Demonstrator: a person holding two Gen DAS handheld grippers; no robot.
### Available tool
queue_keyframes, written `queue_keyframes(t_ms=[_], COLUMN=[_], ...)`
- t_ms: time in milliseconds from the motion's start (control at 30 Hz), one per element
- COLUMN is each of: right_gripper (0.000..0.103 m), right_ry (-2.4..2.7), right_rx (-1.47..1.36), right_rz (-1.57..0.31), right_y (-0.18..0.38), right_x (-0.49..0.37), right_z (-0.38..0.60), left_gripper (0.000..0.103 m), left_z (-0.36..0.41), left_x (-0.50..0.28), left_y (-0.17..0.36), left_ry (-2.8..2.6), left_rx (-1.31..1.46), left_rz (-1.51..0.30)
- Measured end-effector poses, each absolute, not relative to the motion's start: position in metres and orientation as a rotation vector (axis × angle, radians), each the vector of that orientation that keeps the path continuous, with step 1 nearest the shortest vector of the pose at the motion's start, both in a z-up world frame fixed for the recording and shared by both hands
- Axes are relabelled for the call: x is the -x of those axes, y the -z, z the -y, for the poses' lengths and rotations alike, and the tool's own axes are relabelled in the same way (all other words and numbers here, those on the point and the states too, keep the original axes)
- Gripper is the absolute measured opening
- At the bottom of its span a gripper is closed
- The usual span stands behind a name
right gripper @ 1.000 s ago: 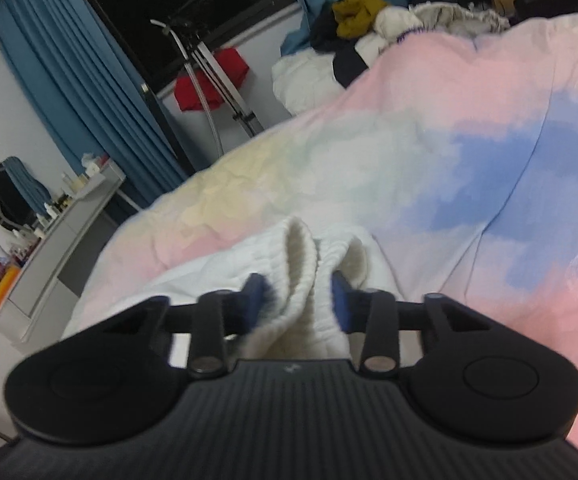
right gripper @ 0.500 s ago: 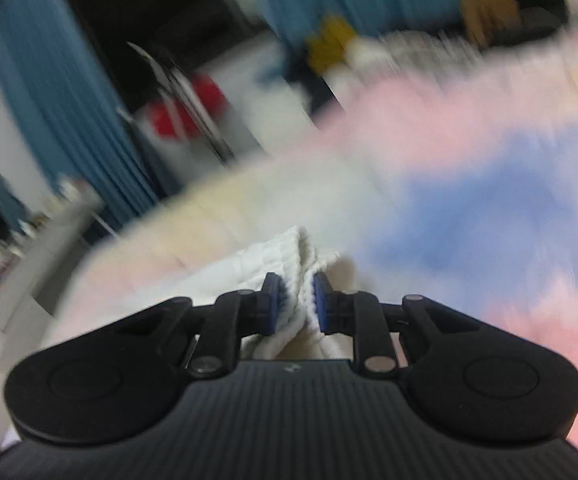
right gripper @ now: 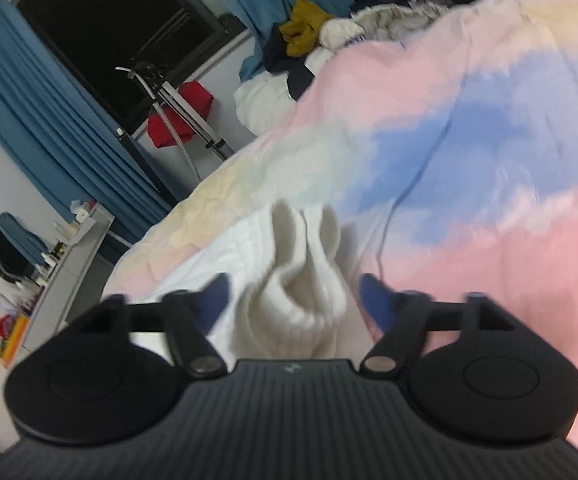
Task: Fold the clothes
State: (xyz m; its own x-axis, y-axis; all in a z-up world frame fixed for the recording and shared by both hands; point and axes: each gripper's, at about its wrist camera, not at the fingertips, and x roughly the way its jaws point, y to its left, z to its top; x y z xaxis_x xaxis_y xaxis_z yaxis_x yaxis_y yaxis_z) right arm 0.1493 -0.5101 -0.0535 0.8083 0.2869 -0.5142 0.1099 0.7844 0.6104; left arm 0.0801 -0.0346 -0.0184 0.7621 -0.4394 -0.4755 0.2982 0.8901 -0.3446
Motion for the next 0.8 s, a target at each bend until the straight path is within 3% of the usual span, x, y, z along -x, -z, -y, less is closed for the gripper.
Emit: queue_keyframes(t_ms=[267,600,667,700,800], right_gripper=[0.083,0.084,0.086,0.092,0.092], right_ry=[-0.150,-0.127,-0.113,-0.105,-0.108], right_rx=[-0.729,-0.754,-0.790,-0.808,-0.897], right_rz=[-0.779,-0.784,-0.811,-0.825,-0.853], right_y=[0.088,0.094,0.100,0.103,0.114], right_x=[-0.160,-0.154,-0.152,-0.151,-0.148], right_z=[0.491,0.496,0.499,0.500,0.503], left_gripper=[0.084,0.084,0.084,0.084,0.084], left_z=[-0.004,-0.004,-0.002,-0.001,0.001], left_x=[-0.111,-0.119,-0.118,-0.118,-0.117], left_y=[0.037,0.049,0.050,0.050,0.052], left_ry=[0.283,0.248,0.249,0.250,0.248], left_rx=[0.382,0.380,0.372,0.367,0.358], left_rz=[-0.687,-0.738,-0.736,-0.735,-0.734])
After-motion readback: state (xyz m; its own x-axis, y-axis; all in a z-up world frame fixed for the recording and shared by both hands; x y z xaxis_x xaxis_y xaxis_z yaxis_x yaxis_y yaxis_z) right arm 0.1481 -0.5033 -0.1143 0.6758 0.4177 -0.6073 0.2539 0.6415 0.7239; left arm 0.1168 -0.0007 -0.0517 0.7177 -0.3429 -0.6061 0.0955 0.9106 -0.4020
